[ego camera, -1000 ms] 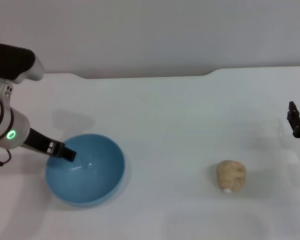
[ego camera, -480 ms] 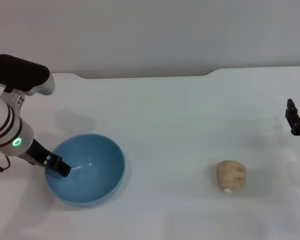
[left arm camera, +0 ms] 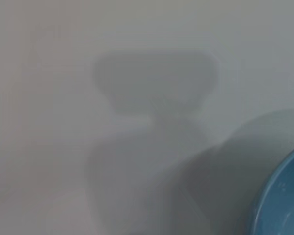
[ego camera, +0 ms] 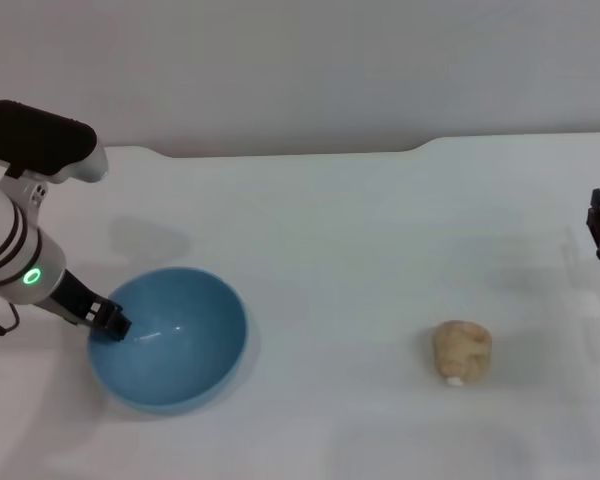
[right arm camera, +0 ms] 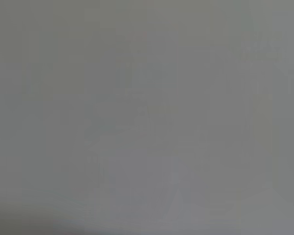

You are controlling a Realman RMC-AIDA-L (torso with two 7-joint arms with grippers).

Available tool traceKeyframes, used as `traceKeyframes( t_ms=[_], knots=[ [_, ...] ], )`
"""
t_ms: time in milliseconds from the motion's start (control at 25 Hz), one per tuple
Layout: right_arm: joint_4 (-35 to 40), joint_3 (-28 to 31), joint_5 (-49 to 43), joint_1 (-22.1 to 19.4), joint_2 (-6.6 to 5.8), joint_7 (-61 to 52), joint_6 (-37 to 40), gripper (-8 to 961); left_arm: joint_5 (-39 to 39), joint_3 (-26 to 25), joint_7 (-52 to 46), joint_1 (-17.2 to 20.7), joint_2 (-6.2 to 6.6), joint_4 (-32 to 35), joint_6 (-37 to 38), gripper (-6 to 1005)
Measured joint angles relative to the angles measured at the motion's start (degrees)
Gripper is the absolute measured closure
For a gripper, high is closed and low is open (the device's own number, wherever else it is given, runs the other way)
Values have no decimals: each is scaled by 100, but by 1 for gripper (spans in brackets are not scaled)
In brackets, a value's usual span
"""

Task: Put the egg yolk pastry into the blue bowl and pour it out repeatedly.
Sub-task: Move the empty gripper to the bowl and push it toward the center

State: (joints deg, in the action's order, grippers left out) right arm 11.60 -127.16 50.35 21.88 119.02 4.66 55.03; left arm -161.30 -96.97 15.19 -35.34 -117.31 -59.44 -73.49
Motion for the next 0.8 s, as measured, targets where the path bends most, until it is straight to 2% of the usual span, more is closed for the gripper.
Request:
traceKeyframes(
  t_ms=[160,360,480,720,800],
  knots=[
    [-10,59,0,0,-2,0,1,473,1,-3,2,-16,5,65,-29,348],
    [-22,64,0,7,-8,0,118,473,-11,-6,2,-30,7,126,-37,591],
    [-32,64,0,8,-10,0,249,473,-10,-10,1,-50,7,127,-49,826],
    [17,164,0,9,-13,-115,278,473,4,-18,-3,-165,0,123,-198,955],
    [62,262,0,9,-17,-271,249,473,10,-18,-3,-205,-5,124,-260,961]
  ],
)
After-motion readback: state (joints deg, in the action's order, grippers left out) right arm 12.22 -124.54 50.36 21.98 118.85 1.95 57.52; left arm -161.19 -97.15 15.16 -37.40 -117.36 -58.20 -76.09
